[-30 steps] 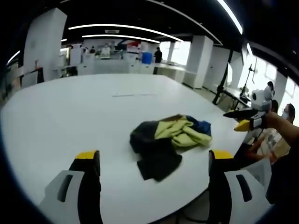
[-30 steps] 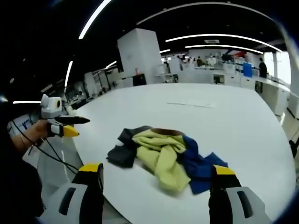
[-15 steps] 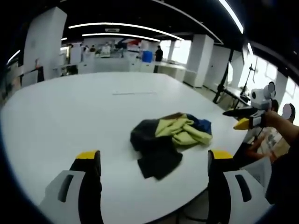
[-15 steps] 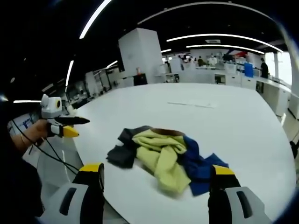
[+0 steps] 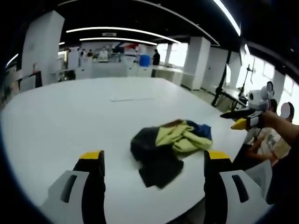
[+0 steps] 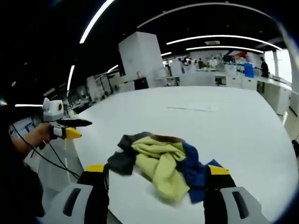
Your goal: Fold the garment on the visible template until the final outline fits inside the template.
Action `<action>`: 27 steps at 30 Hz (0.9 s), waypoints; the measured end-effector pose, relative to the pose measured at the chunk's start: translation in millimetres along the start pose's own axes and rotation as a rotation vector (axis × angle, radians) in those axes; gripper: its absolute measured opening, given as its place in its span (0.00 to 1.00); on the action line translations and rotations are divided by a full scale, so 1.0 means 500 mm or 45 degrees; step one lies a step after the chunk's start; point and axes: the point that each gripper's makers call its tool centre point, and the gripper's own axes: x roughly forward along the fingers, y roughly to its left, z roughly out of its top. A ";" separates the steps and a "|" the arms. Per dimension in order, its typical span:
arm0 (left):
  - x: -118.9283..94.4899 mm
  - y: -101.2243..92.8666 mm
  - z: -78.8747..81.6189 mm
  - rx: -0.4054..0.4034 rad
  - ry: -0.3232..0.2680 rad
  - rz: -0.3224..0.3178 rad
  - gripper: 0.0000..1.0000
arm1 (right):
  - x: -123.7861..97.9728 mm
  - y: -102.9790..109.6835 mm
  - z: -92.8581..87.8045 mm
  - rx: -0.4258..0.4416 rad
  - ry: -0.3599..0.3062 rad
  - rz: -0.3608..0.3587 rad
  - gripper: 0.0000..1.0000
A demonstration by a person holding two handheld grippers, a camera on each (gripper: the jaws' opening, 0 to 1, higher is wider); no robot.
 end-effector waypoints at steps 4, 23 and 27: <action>0.013 0.010 0.010 -0.022 -0.017 -0.020 0.76 | 0.015 -0.018 0.000 -0.048 0.035 -0.016 0.78; 0.115 0.060 -0.001 0.019 0.033 -0.034 0.62 | 0.104 -0.101 -0.022 -0.021 0.149 0.003 0.46; 0.144 0.071 -0.016 0.028 0.075 -0.058 0.58 | 0.120 -0.118 -0.028 -0.012 0.166 -0.012 0.37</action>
